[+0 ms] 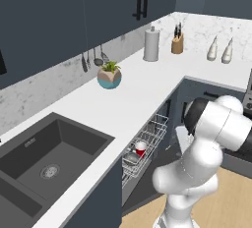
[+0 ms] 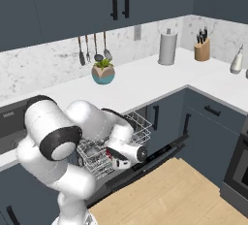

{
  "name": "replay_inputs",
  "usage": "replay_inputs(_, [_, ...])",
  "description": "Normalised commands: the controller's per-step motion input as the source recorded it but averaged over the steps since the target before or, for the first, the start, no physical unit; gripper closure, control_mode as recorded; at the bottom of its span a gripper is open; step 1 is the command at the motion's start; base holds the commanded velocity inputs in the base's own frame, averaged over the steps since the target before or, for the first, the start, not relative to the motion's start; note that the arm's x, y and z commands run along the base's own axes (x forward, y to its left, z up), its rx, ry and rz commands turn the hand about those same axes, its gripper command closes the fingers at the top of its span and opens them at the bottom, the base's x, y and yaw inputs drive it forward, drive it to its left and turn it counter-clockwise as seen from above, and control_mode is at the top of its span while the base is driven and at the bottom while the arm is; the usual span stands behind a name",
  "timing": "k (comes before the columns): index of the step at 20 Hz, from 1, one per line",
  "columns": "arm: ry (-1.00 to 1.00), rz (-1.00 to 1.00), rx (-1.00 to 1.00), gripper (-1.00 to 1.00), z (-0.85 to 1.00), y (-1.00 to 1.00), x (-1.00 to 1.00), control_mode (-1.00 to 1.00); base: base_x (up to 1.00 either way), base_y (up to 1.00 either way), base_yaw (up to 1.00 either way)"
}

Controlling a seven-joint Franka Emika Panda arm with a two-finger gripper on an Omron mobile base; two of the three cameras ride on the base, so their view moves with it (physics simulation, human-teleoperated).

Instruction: Pick up the cup and bowl from the counter, place them in the dishwasher, and close the dishwasher door.

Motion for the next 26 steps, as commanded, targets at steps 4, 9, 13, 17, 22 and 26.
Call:
replay_inputs(4, [-0.01,0.04,0.2,-1.0,0.35,-1.0,-1.0,-1.0,0.0,0.0,0.0])
replay_inputs(9, [-0.01,0.1,0.29,-1.0,-0.16,-1.0,-0.83,-1.0,0.0,0.0,0.0])
replay_inputs(13, [-0.01,0.12,0.37,-1.0,-0.34,-1.0,-0.17,-1.0,0.0,0.0,0.0])
replay_inputs(17, [0.0,0.17,0.39,-1.0,-0.84,-1.0,0.0,-1.0,0.0,0.0,0.0])
replay_inputs(22, [0.0,0.13,0.36,-1.0,-0.5,-1.0,-0.01,-1.0,0.0,0.0,0.0])
replay_inputs(26, [-0.05,0.03,0.27,-1.0,0.14,-1.0,0.0,-1.0,0.0,0.0,0.0])
